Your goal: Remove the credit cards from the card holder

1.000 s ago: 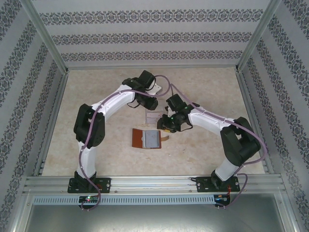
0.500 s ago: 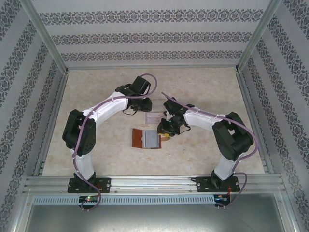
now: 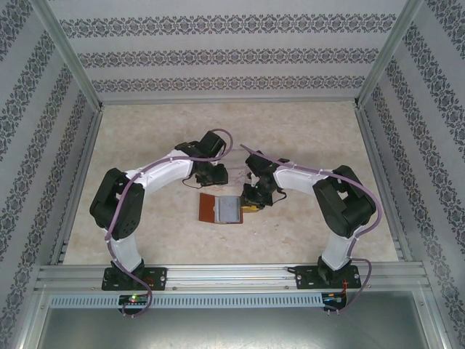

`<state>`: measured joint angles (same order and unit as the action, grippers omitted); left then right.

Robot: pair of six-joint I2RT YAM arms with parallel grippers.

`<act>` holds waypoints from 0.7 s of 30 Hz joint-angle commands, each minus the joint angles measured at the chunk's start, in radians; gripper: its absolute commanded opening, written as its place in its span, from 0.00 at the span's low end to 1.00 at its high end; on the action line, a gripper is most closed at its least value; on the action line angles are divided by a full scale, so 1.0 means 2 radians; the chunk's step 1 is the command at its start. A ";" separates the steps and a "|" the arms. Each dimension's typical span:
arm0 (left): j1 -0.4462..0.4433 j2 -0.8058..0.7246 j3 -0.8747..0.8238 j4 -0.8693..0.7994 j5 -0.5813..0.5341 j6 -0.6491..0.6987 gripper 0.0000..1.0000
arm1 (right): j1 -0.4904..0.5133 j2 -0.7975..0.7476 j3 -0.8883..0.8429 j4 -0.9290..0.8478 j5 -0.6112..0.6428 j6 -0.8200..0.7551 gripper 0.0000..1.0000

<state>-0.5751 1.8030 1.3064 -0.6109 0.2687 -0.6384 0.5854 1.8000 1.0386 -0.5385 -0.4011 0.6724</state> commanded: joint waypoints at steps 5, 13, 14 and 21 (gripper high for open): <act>-0.008 -0.039 -0.044 0.048 0.054 -0.049 0.30 | 0.001 -0.010 -0.003 -0.040 0.024 -0.017 0.29; -0.010 -0.038 -0.049 0.048 0.063 -0.051 0.30 | 0.002 -0.029 0.001 -0.052 0.023 -0.017 0.29; -0.010 -0.038 -0.048 0.048 0.063 -0.051 0.30 | 0.002 -0.032 0.001 -0.054 0.023 -0.017 0.29; -0.012 -0.031 -0.044 0.048 0.077 -0.054 0.29 | 0.001 -0.023 -0.003 -0.065 0.040 -0.022 0.29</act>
<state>-0.5835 1.7470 1.2194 -0.5354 0.3965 -0.7273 0.5854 1.7607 1.0386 -0.6308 -0.3588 0.6468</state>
